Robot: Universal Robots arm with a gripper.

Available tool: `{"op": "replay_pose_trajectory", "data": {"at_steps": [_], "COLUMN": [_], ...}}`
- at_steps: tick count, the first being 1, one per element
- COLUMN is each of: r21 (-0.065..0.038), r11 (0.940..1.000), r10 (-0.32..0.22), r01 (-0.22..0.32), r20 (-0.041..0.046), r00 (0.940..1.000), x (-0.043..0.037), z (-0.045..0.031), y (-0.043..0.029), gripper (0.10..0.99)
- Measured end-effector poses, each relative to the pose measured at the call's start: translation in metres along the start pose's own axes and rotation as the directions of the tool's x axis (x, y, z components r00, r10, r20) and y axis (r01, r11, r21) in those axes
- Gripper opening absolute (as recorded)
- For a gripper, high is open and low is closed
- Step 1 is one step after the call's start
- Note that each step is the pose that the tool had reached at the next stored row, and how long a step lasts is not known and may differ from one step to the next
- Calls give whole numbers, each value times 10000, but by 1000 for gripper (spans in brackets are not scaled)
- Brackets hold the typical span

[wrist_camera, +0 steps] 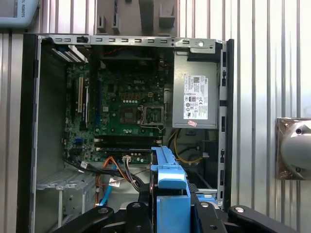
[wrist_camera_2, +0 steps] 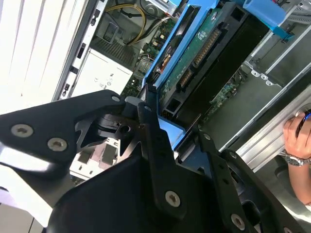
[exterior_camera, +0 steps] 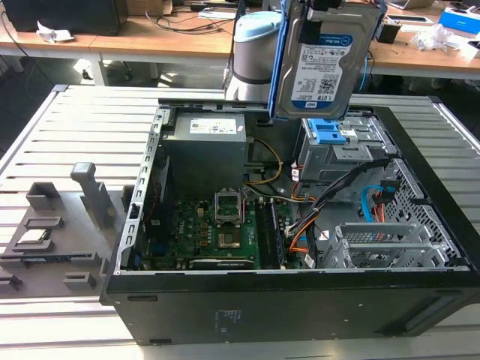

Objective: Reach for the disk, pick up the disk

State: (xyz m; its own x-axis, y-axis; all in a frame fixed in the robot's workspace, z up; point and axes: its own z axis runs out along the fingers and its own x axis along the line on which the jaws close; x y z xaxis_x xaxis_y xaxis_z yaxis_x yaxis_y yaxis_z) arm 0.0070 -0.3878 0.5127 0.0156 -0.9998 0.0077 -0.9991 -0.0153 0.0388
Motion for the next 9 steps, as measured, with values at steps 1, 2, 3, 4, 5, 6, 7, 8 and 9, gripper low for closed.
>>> {"op": "replay_pose_trajectory", "data": {"at_steps": [1,2,3,4,5,6,7,8,9], "r21": [0,0,0,0,0,0,0,0,1], "r11": [10000,10000,10000,10000,10000,10000,10000,10000,10000], "r10": [-1,0,0,0,0,0,0,0,-1], "r01": [1,0,0,0,0,0,0,0,1], "r20": [1,0,0,0,0,0,0,1,1], "r00": [10000,10000,10000,10000,10000,10000,10000,10000,10000], "x": [15,32,44,65,92,108,135,164,189], "z": [0,1,1,1,1,1,1,2,2], "y": [0,0,1,1,1,2,2,2,3], "gripper": [369,369,369,369,369,369,369,369,369]}}
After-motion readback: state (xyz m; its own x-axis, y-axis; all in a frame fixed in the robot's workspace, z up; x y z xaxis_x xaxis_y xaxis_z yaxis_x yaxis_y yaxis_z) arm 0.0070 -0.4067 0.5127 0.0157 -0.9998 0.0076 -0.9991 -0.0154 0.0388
